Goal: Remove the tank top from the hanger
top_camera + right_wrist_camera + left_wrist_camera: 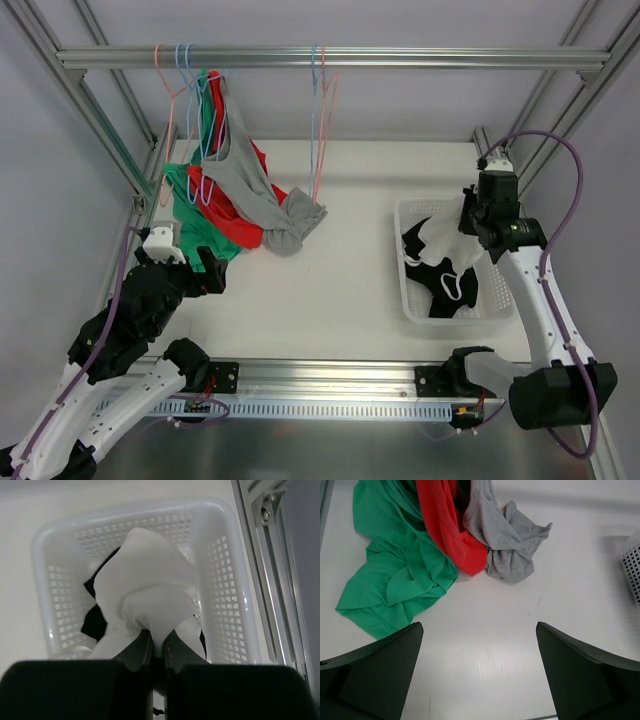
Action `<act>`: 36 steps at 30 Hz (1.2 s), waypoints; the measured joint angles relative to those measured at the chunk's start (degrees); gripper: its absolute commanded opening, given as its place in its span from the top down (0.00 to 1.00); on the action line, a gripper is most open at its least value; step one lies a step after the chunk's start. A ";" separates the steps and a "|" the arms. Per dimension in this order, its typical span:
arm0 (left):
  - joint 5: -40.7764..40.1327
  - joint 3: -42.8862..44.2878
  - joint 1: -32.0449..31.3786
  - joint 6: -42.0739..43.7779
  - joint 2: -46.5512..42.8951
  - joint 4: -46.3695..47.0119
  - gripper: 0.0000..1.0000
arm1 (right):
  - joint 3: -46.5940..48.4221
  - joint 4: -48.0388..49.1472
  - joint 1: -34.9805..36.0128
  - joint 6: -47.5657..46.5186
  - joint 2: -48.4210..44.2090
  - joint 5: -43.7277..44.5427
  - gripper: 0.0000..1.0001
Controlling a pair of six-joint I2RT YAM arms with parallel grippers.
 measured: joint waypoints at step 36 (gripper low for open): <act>1.86 34.67 0.00 0.07 23.23 -2.47 0.01 | -0.37 -1.42 -10.62 9.60 22.56 -5.46 0.35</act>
